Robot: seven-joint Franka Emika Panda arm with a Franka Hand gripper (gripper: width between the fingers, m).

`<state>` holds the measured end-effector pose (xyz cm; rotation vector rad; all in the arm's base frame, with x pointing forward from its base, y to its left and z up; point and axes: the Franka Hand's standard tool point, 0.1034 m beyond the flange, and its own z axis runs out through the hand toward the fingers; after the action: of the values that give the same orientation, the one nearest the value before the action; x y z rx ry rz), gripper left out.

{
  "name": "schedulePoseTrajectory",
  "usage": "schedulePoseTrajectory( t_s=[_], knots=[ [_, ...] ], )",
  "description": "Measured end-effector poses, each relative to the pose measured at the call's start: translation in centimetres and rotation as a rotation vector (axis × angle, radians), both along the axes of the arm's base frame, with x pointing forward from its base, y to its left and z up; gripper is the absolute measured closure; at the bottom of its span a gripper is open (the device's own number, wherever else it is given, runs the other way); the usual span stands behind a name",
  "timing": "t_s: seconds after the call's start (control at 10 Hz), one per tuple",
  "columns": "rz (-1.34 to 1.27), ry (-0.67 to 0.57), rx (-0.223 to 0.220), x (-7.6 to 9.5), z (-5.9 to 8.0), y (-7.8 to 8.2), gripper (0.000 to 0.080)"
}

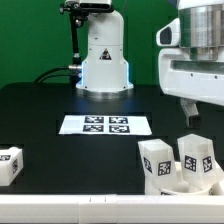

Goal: Assemble stool

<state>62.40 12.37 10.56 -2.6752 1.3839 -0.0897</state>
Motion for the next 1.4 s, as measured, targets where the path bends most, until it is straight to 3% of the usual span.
schedulePoseTrajectory(
  t_s=[0.3, 0.7, 0.9, 1.0, 1.4],
  knots=[
    [0.643, 0.002, -0.08, 0.2, 0.2, -0.5, 0.0151],
    [0.883, -0.012, -0.118, 0.4, 0.1, -1.0, 0.0151],
    [1.228, -0.012, -0.176, 0.6, -0.4, -1.0, 0.0151],
    [1.318, -0.029, -0.197, 0.6, -0.5, -0.8, 0.0151],
    [1.338, -0.017, -0.202, 0.4, -1.1, -1.0, 0.0151]
  ],
)
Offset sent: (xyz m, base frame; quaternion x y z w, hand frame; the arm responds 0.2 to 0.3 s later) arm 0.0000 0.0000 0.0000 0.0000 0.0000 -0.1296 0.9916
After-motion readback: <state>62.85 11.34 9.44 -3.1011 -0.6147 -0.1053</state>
